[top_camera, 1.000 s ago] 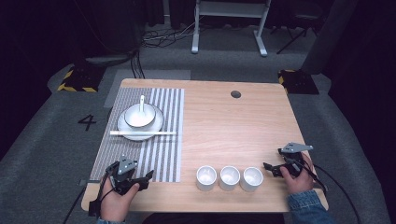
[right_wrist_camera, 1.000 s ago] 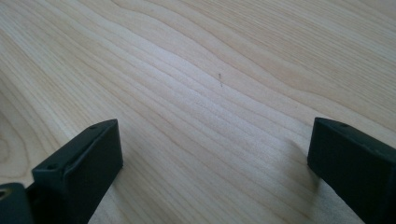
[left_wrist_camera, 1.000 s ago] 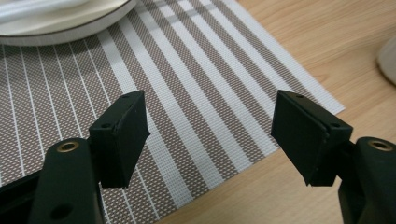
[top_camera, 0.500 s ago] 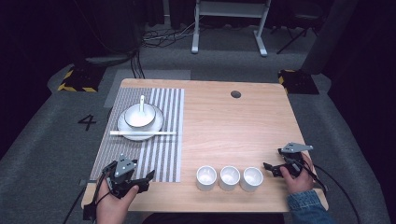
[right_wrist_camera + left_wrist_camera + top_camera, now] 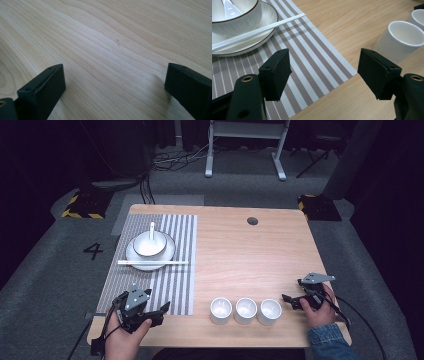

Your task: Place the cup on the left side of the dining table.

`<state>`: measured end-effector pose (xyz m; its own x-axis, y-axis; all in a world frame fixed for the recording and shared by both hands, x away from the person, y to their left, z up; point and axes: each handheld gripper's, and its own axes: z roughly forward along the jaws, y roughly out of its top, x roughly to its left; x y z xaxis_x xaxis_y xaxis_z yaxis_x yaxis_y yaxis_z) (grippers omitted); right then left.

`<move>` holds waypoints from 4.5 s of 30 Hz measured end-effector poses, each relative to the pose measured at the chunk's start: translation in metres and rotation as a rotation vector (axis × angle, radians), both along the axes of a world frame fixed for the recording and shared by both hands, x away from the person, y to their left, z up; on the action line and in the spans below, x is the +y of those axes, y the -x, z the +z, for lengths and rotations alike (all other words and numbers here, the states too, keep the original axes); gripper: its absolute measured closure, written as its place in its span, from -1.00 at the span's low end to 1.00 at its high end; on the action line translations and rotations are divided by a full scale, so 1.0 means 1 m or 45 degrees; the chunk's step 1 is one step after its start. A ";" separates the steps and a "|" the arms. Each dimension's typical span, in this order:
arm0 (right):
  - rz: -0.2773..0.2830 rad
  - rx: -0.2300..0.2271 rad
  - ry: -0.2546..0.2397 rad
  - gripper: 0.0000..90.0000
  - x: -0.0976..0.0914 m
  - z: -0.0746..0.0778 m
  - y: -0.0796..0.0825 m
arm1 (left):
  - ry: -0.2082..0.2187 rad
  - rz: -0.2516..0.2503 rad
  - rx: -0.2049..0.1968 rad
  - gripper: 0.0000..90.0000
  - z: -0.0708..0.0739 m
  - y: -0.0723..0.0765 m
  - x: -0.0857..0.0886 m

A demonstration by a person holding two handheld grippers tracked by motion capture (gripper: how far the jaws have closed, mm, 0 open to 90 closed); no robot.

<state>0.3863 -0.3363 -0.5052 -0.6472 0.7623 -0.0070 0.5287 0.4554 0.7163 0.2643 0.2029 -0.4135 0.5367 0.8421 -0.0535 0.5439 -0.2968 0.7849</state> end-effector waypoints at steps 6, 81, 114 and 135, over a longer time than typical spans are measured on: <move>0.000 0.000 0.000 -0.92 0.000 0.000 0.000 | 0.005 -0.049 -0.021 -0.40 0.003 -0.007 -0.013; 0.004 -0.001 0.000 -0.92 0.000 0.000 0.000 | 0.108 -0.454 0.012 -0.59 -0.066 -0.034 -0.150; 0.004 -0.001 0.001 -0.92 0.000 0.000 0.000 | 0.050 -0.443 -0.019 -0.41 -0.071 -0.031 -0.153; 0.004 -0.001 0.001 -0.92 0.000 0.000 0.000 | 0.096 -0.409 -0.032 -0.41 -0.038 -0.028 -0.145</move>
